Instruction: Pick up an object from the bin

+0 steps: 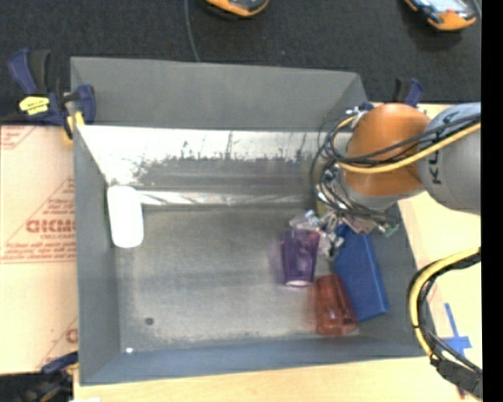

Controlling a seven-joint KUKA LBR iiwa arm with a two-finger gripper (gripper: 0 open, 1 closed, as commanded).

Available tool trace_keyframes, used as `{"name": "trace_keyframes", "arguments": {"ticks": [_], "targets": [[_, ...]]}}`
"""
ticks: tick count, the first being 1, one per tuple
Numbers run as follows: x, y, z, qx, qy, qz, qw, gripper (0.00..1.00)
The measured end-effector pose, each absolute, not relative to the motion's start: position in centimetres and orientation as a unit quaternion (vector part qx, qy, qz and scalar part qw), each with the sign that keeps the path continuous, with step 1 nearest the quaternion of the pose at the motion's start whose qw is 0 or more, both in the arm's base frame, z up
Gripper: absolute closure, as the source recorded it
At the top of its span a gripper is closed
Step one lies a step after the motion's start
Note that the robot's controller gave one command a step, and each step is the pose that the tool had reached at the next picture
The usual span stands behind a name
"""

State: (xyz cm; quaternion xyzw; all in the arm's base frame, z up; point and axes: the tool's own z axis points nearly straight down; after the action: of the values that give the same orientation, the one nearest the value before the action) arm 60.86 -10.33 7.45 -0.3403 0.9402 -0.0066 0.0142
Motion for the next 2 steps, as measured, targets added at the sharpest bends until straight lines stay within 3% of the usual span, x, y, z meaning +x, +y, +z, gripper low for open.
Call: {"name": "trace_keyframes", "arguments": {"ticks": [1,2], "targets": [[60.9,-10.3,7.5,-0.340,0.940,-0.006,0.014,1.00],[60.7,-10.3,8.8,-0.339,0.941,-0.006,0.013,1.00]]}}
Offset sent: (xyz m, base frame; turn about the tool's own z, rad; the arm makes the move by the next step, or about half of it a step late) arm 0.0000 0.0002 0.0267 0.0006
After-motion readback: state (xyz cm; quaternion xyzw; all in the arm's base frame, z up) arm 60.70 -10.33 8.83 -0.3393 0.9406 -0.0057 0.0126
